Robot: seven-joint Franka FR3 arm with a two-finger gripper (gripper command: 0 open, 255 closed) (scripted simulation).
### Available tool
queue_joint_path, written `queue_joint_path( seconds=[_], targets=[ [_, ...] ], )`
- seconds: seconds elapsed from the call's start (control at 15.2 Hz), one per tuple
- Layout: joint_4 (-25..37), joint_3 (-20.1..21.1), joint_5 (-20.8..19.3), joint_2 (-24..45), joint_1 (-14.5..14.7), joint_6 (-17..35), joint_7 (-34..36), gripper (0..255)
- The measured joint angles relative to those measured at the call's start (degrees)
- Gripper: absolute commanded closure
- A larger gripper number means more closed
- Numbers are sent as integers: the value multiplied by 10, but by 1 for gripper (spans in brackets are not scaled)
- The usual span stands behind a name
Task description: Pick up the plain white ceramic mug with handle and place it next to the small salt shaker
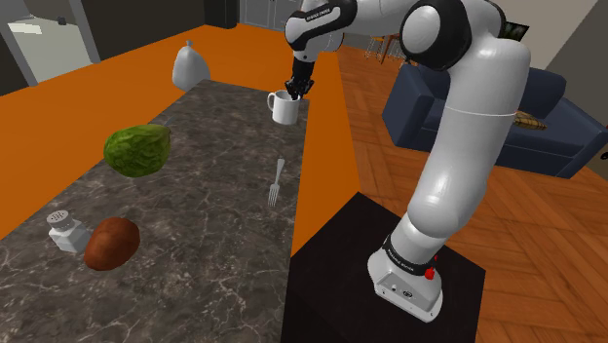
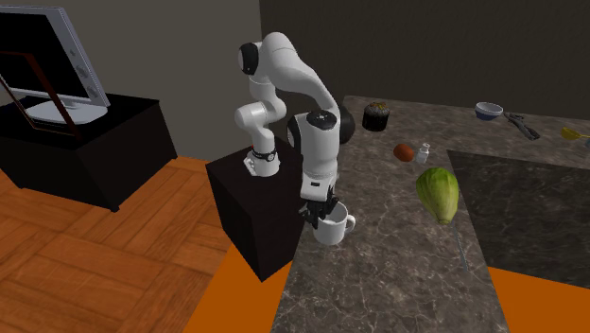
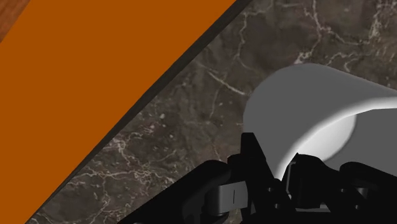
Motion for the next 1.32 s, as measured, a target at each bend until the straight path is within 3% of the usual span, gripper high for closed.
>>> queue_joint_path(
  seconds=[1.19,1.32],
  targets=[
    [107,-2,-8,-23,0,-129,7,255],
    [97,2,-12,-35,10,-131,22,255]
  ],
)
